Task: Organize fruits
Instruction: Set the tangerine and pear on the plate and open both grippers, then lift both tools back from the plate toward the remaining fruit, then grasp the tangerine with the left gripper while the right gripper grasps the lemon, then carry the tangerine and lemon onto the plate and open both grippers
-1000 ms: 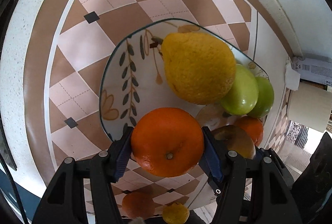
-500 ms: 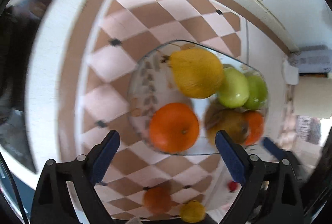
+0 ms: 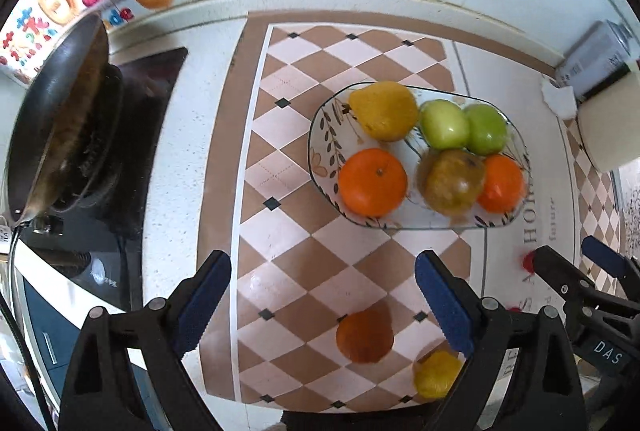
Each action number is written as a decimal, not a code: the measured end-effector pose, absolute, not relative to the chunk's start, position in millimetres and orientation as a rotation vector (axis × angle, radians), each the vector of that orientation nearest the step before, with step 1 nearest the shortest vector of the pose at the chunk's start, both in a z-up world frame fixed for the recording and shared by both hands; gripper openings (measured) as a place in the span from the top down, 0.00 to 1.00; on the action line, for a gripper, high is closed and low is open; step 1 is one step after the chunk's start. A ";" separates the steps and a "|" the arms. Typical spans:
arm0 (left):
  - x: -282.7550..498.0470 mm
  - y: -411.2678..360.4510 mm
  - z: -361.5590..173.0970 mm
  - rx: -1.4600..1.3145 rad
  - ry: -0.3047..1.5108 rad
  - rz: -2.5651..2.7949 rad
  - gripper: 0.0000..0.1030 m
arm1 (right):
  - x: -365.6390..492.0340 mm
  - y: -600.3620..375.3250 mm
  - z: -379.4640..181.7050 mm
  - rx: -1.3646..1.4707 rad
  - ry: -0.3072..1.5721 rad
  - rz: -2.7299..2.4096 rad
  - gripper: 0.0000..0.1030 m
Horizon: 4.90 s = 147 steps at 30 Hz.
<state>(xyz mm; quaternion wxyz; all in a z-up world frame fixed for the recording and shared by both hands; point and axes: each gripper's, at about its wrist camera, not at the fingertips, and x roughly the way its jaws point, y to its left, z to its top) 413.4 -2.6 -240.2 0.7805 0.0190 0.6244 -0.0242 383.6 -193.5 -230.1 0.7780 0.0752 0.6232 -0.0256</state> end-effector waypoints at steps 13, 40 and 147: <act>347.9 1.5 -176.3 0.018 1.254 -0.106 0.09 | 313.4 -185.9 -157.1 0.167 1.230 -0.044 0.09; 290.5 10.8 -90.3 0.015 1.081 -0.140 0.09 | 256.1 -174.7 -73.1 0.179 1.111 -0.012 0.09; 553.9 18.4 -330.8 -0.341 1.664 -0.056 0.49 | 515.5 -301.3 -334.7 0.494 1.509 0.020 0.39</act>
